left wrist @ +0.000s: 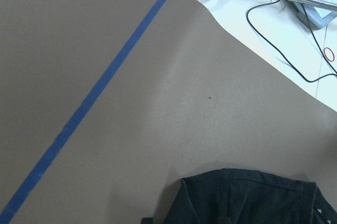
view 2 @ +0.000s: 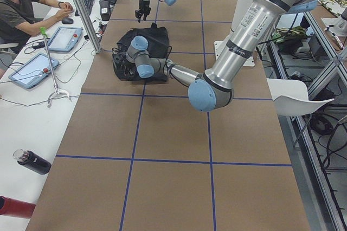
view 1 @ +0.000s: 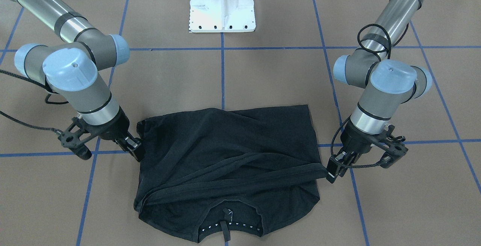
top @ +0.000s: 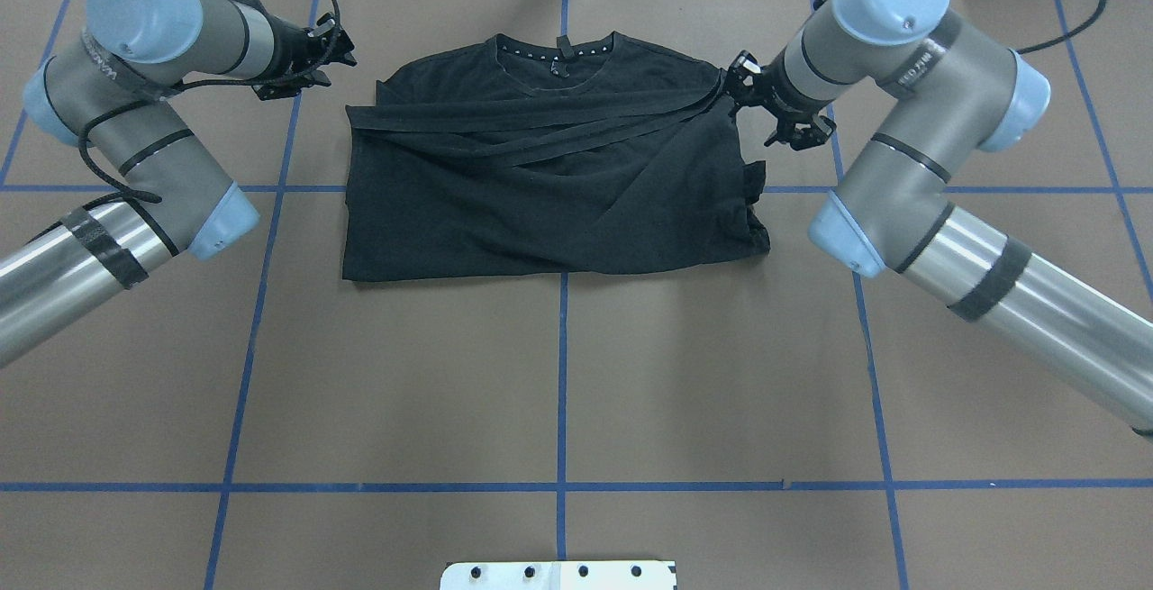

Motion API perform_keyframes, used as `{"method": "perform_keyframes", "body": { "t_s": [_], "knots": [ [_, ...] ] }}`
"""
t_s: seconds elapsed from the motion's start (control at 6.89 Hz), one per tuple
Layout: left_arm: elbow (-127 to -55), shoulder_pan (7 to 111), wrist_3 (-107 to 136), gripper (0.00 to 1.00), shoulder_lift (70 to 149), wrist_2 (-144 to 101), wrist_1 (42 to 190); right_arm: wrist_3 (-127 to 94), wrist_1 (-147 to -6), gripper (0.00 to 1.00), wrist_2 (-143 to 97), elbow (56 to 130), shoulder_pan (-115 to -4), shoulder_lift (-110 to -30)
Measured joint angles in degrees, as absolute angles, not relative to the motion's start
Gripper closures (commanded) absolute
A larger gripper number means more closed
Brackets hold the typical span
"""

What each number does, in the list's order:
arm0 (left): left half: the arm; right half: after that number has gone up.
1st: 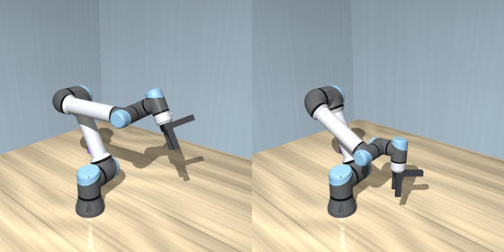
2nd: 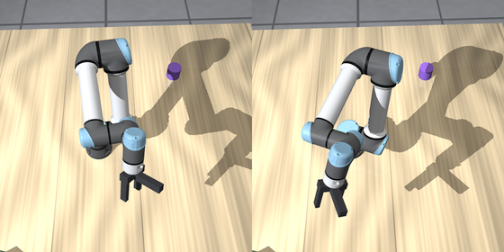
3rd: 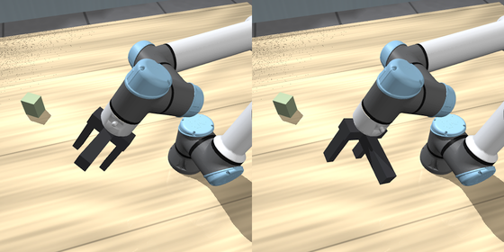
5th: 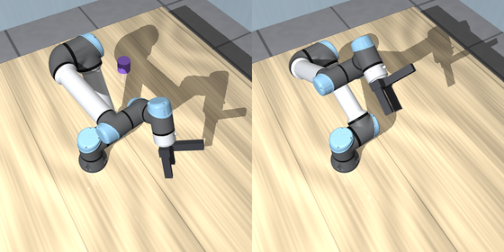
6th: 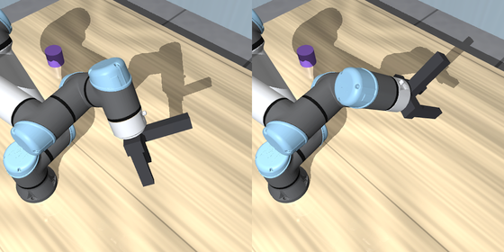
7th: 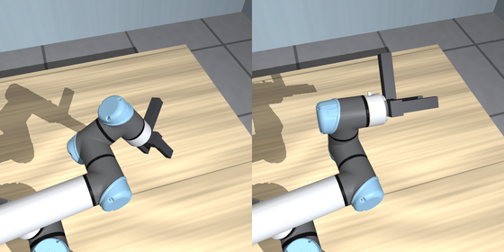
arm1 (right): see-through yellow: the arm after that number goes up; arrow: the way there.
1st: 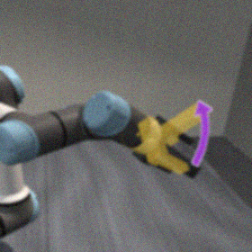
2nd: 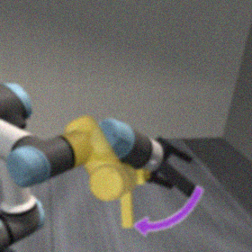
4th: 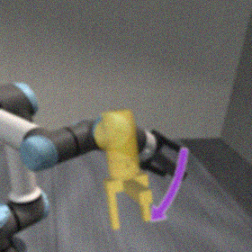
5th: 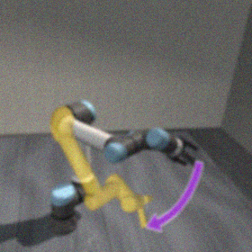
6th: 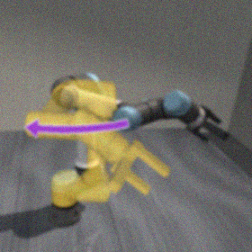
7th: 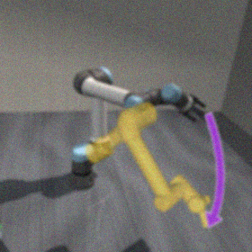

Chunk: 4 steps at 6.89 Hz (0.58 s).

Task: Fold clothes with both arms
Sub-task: 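Move the right gripper down to the folded shirt's side edge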

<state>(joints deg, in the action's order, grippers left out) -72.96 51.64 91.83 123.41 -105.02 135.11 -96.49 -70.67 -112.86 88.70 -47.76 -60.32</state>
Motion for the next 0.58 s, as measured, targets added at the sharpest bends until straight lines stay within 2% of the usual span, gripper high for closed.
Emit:
{"method": "perform_keyframes", "body": {
  "t_s": [0.29,0.58],
  "knots": [
    [-73.1,51.7,91.7,0.49,123.2,-105.0,135.0,-99.2,-70.3,0.29,-111.1,96.0,-44.0,-67.2],
    [-73.1,51.7,91.5,0.49,123.2,-104.9,134.9,-100.8,-70.3,0.29,-106.9,96.1,-40.0,-67.9]
  ]
}}
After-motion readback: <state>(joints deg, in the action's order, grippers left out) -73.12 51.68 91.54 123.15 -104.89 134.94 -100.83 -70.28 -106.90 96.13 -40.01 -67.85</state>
